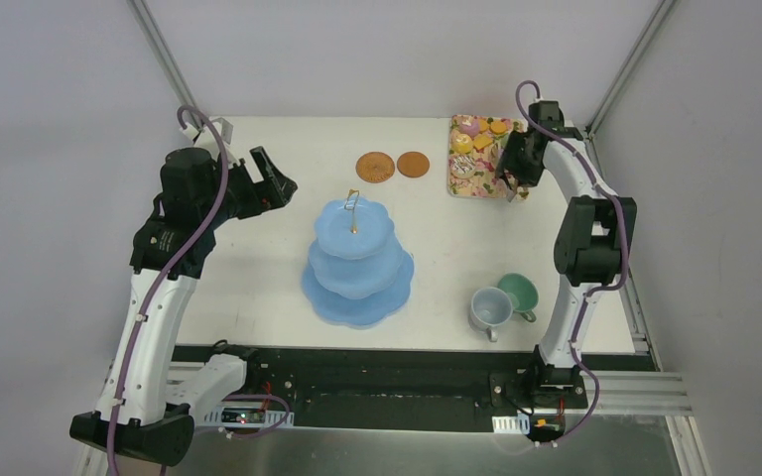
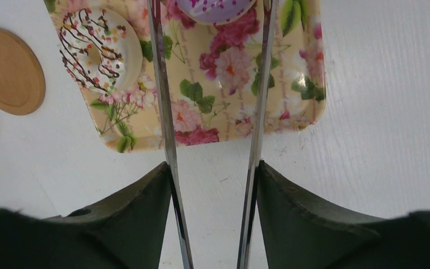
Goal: Serve the afternoon tea
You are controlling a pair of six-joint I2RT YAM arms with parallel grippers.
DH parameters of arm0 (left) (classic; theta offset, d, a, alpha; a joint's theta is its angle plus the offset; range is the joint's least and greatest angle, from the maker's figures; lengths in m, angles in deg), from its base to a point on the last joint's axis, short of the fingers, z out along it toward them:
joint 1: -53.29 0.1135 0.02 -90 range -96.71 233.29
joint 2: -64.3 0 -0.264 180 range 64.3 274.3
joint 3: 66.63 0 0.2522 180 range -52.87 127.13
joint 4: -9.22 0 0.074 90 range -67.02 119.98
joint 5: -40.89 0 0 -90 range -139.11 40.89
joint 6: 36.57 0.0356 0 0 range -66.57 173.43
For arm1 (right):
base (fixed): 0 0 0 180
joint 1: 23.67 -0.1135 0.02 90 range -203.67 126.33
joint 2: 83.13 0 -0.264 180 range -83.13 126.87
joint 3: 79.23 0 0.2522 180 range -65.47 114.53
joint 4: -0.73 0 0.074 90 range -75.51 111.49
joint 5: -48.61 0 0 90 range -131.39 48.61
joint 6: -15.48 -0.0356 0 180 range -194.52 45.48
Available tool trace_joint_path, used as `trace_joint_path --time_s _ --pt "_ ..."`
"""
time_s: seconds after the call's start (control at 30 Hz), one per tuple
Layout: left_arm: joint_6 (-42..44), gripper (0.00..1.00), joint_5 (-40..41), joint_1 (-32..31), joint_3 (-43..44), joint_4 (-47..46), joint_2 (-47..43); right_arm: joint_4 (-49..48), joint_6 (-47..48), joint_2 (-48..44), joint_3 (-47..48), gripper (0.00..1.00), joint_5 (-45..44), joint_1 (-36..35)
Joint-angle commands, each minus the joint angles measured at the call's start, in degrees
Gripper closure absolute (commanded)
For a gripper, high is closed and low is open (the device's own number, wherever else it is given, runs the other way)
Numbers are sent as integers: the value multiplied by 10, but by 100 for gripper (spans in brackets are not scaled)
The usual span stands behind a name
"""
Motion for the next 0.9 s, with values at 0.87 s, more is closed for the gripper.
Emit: trace_joint_path --time_s 0.87 --pt "-16 14 -31 4 -10 -27 -24 -7 -5 -388 -320 73 224 -55"
